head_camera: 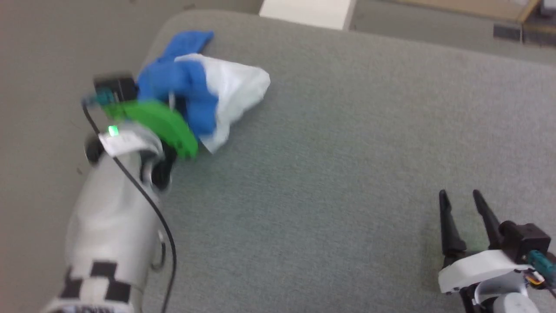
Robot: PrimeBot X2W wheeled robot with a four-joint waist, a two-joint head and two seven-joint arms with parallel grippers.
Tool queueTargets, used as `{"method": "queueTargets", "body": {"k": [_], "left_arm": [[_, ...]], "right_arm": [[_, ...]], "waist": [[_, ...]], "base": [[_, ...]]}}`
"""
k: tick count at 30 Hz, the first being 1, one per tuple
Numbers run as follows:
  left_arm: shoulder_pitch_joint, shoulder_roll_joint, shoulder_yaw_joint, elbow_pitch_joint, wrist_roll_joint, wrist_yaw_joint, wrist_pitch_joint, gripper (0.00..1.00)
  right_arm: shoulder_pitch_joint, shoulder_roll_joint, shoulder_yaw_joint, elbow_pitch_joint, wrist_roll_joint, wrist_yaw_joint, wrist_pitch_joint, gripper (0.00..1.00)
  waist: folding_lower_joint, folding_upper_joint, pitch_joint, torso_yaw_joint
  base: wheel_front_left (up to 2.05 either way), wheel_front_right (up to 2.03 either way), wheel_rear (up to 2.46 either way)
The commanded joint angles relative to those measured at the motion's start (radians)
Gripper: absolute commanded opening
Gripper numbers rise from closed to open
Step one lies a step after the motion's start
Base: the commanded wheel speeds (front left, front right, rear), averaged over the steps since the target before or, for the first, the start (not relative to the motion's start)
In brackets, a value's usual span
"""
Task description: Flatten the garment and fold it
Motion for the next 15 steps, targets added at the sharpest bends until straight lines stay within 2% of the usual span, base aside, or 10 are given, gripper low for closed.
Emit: {"method": "queueTargets", "body": {"k": [1,8,15], "left_arm": [[-0.062,0.02,-0.02,-0.042,0.008,-0.006,-0.024,0.0],[-0.272,0.091,-0.181,-0.261,-0.027,-0.008,-0.012,0.0],[-0.433,0.095,-0.299,-0.37,-0.116,-0.008,0.038,0.0]], "right_arm": [[0.001,0.0,0.008,0.014,0.014,-0.002,-0.013,1.0],[-0.006,0.0,0.045,0.086,0.067,-0.002,-0.049,1.0],[-0.002,0.0,0.047,0.155,0.1,-0.002,-0.07,1.0]], "waist": [[-0.0001,0.0,-0.086,0.039],[-0.0001,0.0,-0.183,-0.036],[-0.0001,0.0,-0.229,-0.18]], "base": [[0.0,0.0,0.0],[0.0,0.0,0.0],[0.0,0.0,0.0]]}}
